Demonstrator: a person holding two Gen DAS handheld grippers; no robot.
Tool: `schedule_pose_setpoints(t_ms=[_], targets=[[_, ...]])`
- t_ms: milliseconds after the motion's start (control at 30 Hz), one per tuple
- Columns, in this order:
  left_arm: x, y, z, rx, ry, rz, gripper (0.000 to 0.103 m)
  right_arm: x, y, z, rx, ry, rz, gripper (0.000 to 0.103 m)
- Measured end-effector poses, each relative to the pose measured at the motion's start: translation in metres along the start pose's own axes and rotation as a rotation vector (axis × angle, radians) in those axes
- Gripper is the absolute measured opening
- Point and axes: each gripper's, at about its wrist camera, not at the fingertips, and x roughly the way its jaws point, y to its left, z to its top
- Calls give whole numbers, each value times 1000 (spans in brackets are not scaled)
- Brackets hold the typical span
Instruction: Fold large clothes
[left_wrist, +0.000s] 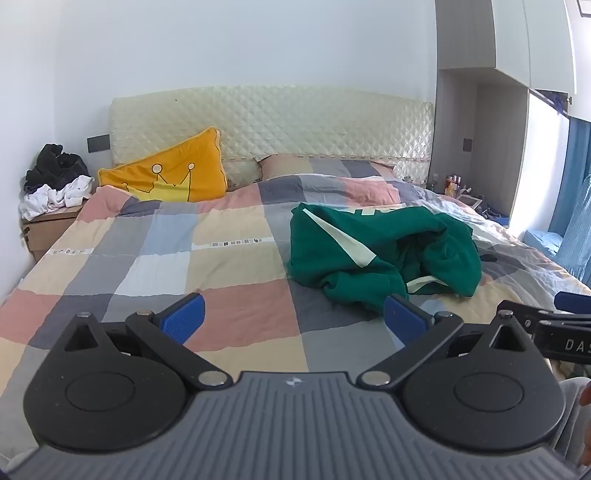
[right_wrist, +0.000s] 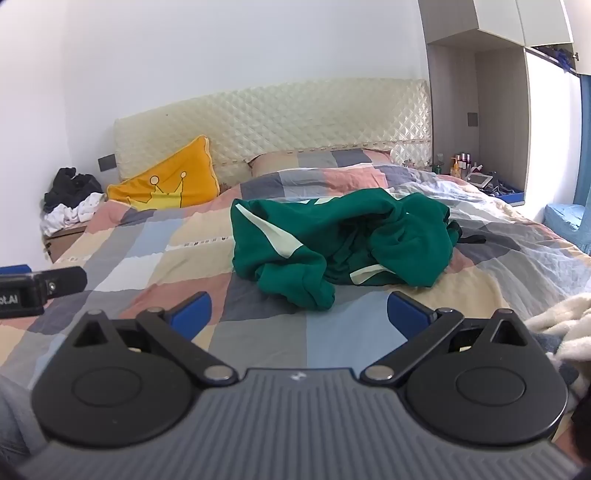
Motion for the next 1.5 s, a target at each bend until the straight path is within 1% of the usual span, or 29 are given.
schedule_pose_setpoints(t_ms=[67, 100, 200, 233, 333, 400, 467, 533, 567, 767, 1500], targets=[[0, 0, 0, -2, 0, 2, 103, -2, 3, -1, 3, 1, 0, 103], [-1, 1, 0, -3, 1, 2, 103, -2, 0, -1, 27, 6, 10, 103], [0, 3, -1, -10, 1, 0, 103, 0, 0, -1, 20, 2, 7, 103], [1, 1, 1, 1, 12, 0, 103, 0, -1, 0, 15, 0, 7, 103], [3, 0, 1, -6, 9, -8, 103, -6, 1, -1, 10, -2, -7, 103], [5, 2, -1, -11, 1, -15, 103, -5, -3, -1, 12, -17, -14, 103], [-1, 9, 0, -10, -9, -24, 103, -8, -3, -2, 15, -25, -22, 103], [0, 11, 0, -10, -3, -24, 103, -4, -8, -4, 24, -15, -26, 103], [2, 11, 1, -12, 2, -25, 103, -9, -2, -3, 19, -13, -30, 103], [5, 10, -1, -17, 7, -32, 103, -3, -1, -4, 8, -4, -33, 103], [17, 14, -5, -17, 26, -29, 103, 4, 0, -4, 27, 11, -18, 103]])
